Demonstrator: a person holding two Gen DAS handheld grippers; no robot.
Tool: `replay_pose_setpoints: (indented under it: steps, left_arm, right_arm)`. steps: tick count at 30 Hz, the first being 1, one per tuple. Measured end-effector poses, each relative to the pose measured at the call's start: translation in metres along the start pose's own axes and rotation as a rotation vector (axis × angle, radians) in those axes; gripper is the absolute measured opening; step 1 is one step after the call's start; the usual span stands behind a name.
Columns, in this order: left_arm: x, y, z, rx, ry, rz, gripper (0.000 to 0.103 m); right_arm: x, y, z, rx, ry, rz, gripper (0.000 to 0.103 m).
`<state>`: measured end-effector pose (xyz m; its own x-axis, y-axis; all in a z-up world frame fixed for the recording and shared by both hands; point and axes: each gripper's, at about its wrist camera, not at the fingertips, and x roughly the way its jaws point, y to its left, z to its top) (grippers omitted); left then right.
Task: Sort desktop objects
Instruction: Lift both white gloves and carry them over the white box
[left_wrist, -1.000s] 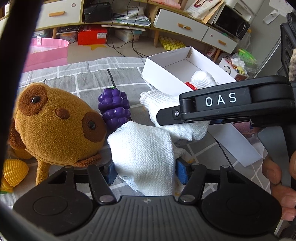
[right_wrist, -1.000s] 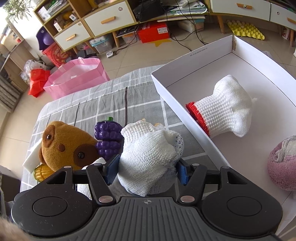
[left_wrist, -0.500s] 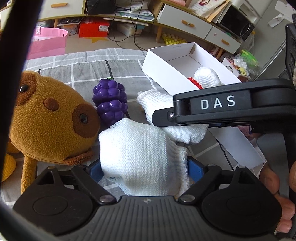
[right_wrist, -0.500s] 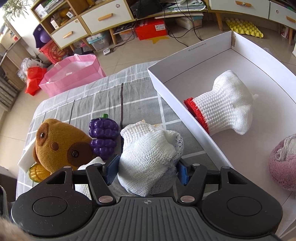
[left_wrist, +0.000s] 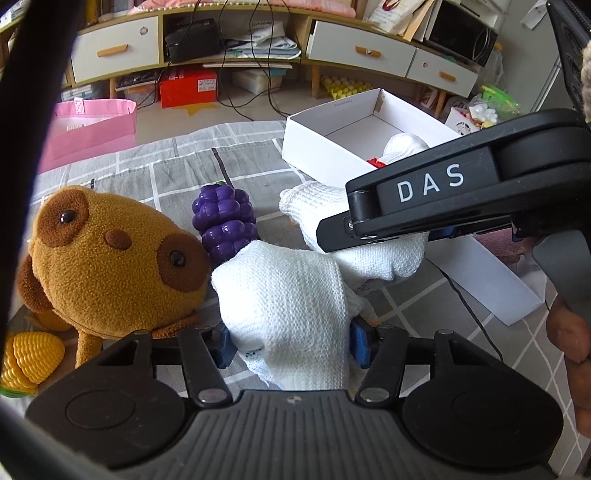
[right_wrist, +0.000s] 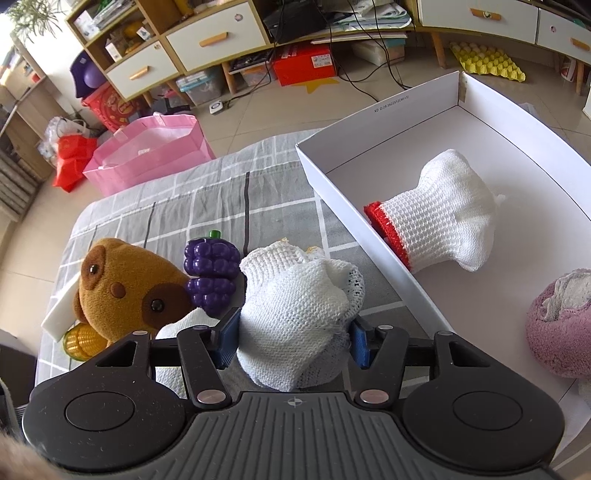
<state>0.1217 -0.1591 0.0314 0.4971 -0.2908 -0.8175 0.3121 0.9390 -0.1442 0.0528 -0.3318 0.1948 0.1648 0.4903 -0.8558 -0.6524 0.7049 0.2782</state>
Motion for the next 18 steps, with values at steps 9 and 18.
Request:
replay_pose_setpoints:
  steps: [9,18]
  left_arm:
    - [-0.029,0.0,0.001,0.04,-0.052,0.021,0.053]
    - [-0.056,-0.036,0.035,0.102,-0.146,-0.002,0.053]
  right_arm:
    - [-0.025,0.005,0.001,-0.013,-0.053,0.041,0.063]
    - [-0.088,-0.024,0.007,0.038,-0.198,0.067,0.063]
